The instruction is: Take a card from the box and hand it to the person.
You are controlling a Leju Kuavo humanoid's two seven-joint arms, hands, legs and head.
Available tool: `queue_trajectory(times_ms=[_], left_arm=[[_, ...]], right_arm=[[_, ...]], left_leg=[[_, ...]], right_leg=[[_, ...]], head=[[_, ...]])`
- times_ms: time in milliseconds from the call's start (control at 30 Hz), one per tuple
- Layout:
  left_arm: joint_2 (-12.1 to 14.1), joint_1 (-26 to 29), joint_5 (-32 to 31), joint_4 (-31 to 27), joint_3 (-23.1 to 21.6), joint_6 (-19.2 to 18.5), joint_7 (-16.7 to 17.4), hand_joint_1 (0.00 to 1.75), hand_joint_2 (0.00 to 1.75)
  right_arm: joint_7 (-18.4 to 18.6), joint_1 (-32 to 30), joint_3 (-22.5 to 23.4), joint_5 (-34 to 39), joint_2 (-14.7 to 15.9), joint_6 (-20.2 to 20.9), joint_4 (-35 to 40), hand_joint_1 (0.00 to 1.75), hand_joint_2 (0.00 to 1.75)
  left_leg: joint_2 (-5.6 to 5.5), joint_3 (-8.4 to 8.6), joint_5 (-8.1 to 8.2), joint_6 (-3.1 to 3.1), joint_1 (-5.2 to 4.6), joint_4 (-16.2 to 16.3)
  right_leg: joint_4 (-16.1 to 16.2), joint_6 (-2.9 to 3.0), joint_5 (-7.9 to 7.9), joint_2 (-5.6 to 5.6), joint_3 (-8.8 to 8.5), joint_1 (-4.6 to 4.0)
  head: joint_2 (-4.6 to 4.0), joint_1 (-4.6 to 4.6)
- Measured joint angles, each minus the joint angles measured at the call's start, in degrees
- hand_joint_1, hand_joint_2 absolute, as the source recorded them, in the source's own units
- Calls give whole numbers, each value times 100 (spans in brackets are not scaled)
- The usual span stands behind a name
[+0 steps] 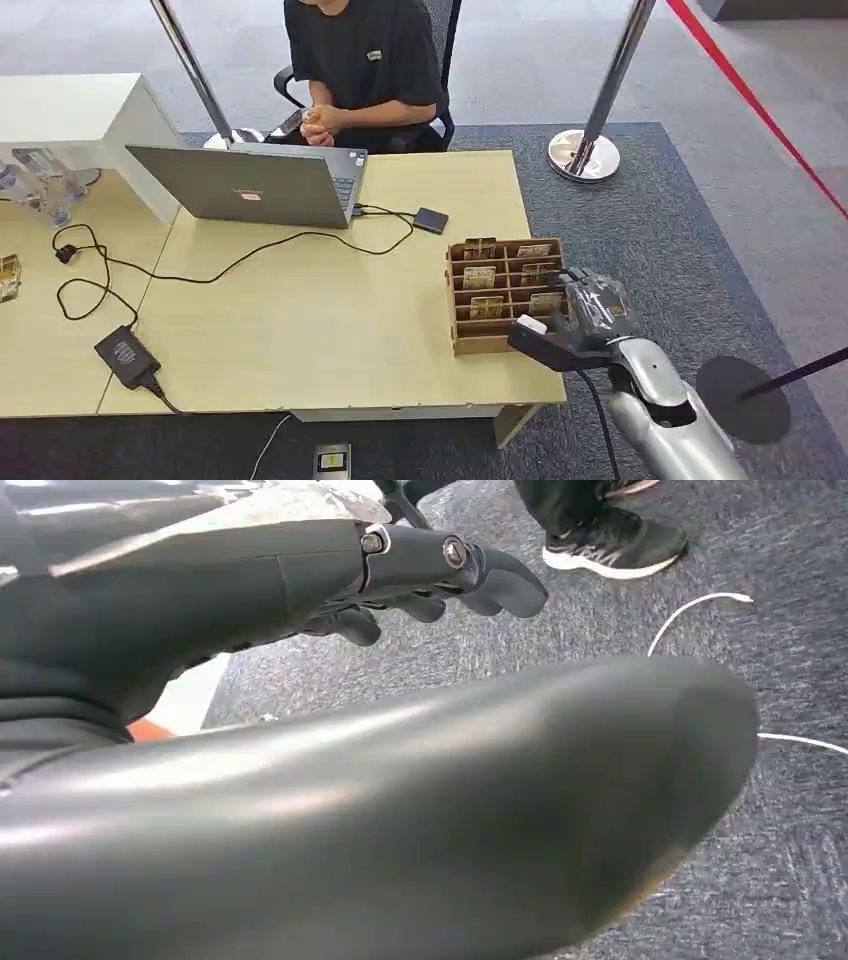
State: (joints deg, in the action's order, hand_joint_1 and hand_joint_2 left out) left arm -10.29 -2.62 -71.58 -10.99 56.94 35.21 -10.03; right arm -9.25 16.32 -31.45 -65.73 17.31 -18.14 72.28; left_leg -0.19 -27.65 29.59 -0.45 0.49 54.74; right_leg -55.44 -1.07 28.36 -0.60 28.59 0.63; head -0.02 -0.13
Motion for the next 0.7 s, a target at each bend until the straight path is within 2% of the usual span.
queue_trajectory(times_ms=[700], left_arm=[[0,0,0,0,0,2,0,0,0]], right_arm=[[-18,58,-2,29,15,11,0,169,175]], left_leg=[[-1,0,0,0,0,0]], right_leg=[[0,-1,-1,0,0,0]], head=[[0,0]])
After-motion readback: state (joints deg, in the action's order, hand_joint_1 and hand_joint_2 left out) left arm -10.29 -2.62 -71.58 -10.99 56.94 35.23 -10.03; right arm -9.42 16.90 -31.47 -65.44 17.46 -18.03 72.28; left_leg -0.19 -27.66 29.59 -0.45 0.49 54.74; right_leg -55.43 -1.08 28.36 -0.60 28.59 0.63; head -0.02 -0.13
